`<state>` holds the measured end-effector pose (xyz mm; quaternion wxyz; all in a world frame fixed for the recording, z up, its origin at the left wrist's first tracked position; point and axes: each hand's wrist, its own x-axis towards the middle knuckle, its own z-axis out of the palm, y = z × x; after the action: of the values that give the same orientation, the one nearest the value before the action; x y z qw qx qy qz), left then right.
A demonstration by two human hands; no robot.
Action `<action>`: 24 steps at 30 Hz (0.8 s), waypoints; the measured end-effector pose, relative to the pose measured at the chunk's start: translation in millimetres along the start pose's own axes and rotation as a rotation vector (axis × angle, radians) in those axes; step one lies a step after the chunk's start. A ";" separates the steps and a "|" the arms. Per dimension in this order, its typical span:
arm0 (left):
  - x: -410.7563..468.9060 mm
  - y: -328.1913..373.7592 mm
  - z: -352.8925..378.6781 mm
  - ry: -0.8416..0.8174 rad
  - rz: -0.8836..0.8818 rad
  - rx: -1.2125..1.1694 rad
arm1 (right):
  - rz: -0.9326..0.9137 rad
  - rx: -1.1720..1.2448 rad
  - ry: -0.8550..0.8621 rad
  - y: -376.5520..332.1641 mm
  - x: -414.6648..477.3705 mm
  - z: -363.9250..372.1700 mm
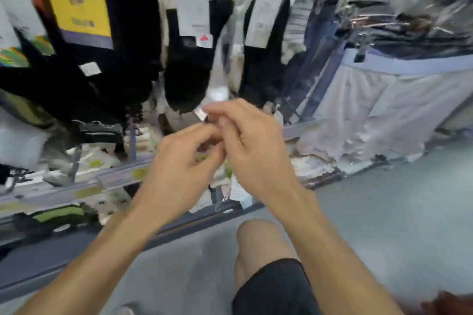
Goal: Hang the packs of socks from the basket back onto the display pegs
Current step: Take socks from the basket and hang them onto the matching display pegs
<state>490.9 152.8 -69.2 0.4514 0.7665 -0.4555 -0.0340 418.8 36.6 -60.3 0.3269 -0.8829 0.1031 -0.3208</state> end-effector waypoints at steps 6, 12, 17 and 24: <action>-10.7 63.0 133.0 -0.399 0.121 -0.179 | 0.413 -0.072 0.246 46.1 -144.3 -90.3; -77.3 135.0 261.3 -0.792 0.299 -0.213 | 0.757 -0.302 0.396 59.1 -279.5 -165.5; -123.5 178.3 311.4 -1.005 0.430 -0.281 | 0.895 -0.490 0.434 40.7 -355.6 -206.9; -156.8 198.8 353.8 -1.024 0.668 -0.168 | 1.195 -0.713 0.325 31.2 -418.2 -237.4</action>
<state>102.9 -2.1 -190.5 0.2205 0.4305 -0.8256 -0.2905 -54.0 55.2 -151.3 0.1185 -0.6696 0.7153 -0.1611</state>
